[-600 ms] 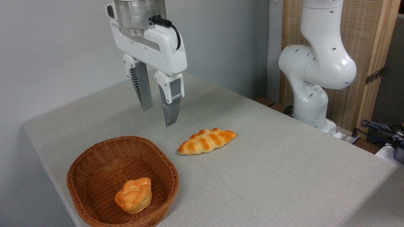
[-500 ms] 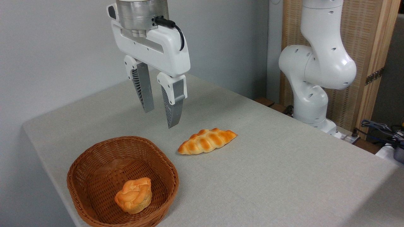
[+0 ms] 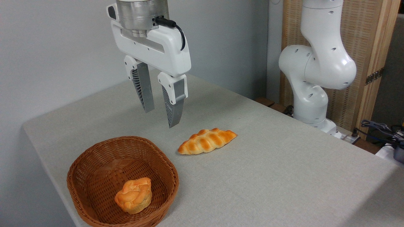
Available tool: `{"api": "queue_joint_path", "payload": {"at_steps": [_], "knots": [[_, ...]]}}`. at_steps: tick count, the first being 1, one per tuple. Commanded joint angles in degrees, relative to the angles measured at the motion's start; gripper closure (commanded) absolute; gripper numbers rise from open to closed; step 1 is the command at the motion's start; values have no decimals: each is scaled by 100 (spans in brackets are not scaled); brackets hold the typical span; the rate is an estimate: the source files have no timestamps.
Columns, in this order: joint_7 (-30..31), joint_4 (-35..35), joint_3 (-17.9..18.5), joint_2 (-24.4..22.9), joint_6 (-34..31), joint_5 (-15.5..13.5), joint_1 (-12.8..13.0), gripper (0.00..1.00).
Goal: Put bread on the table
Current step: 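Lower the open gripper into the wicker basket around the round orange bun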
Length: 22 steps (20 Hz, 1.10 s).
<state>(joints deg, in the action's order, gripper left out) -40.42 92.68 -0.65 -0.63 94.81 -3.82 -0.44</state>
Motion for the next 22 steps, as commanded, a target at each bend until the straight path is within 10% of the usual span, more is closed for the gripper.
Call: {"api": "queue_joint_path", "payload": {"at_steps": [1, 14, 22], "knots": [[61, -31, 56, -17, -147, 48, 61, 0], [52, 1481, -40, 316, 3147, 48, 96, 0], [-62, 1516, -49, 1002, 3887, 74, 96, 0]]}}
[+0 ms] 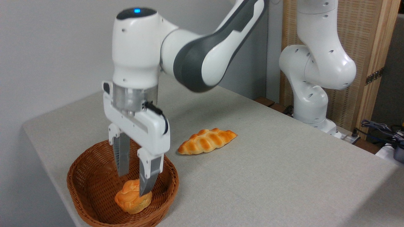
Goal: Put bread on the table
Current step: 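Lower the open gripper into the wicker basket around the round orange bun, then close the gripper on the round orange bun and lift it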
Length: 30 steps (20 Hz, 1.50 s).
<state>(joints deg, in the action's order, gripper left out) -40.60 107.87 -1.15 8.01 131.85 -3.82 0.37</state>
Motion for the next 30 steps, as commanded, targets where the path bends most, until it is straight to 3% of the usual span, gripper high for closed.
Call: {"api": "queue_joint_path", "payload": {"at_steps": [1, 6, 8, 9, 10, 14, 19, 24, 30], "knots": [[-44, -3, -43, 209, 226, 74, 16, 0], [-35, 6, -202, 324, 368, 74, 7, 0], [-175, 6, -202, 324, 368, 83, -2, 34], [-359, 15, -202, 324, 359, 91, -11, 43], [-482, 32, -202, 324, 350, 83, -19, 51], [-492, 32, -202, 324, 332, 83, -28, 64], [-466, 24, -202, 297, 280, 65, -28, 64], [-431, -73, -167, 174, -283, -5, -28, 68], [-413, -450, -114, 34, -739, -549, -28, 71]]}}
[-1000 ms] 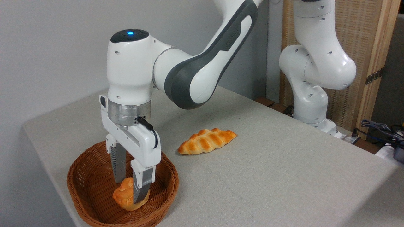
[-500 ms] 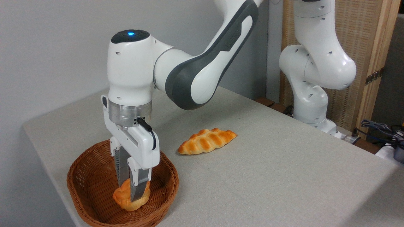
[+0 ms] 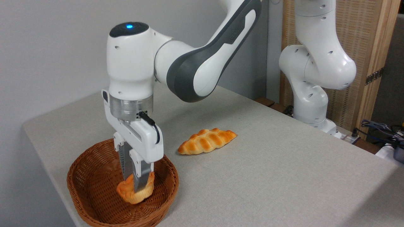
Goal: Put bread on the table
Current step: 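Carry the bun out of the basket and lower it beside the braided roll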
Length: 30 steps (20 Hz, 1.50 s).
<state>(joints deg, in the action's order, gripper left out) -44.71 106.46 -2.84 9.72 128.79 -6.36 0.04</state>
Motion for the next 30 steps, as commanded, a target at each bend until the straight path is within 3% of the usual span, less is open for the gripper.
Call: {"api": "queue_joint_path", "payload": {"at_steps": [1, 5, 8, 11, 13, 17, 19, 20, 23, 24, 30], "knots": [[-11, -406, 64, -137, -530, -426, -4, 71], [-20, -670, 73, -277, -811, -805, -135, 71], [-203, -592, 186, -698, -1276, -753, -153, 70], [-975, -136, 309, -1286, -2110, -735, -153, 69], [-1494, 373, 354, -1656, -2437, -429, -153, 68], [-1918, 972, 354, -1763, -2464, 608, -145, 55], [-2084, 1183, 354, -1780, -2482, 794, -145, 54], [-2137, 1254, 354, -1780, -2491, 821, -145, 47], [-2164, 1430, 354, -1737, -2289, 865, -127, 9], [-2164, 1474, 354, -1728, -2228, 865, -118, 1], [-2164, 1544, 354, -1719, -2210, 874, -118, 0]]}}
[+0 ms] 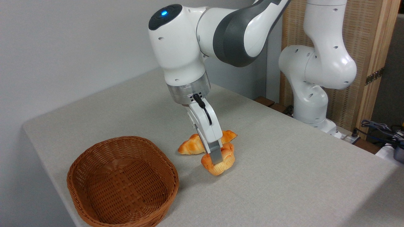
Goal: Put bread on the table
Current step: 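Carry the bun out of the basket and lower it beside the braided roll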
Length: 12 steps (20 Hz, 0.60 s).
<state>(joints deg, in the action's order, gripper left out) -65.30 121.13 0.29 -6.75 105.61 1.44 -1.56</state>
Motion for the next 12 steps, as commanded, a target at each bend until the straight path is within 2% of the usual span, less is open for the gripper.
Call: {"api": "queue_joint_path", "payload": {"at_steps": [1, 12], "knots": [[-106, 78, 42, -72, 100, 93, 41, 0], [-10, -1, 33, -72, 100, 67, 41, 0]]}}
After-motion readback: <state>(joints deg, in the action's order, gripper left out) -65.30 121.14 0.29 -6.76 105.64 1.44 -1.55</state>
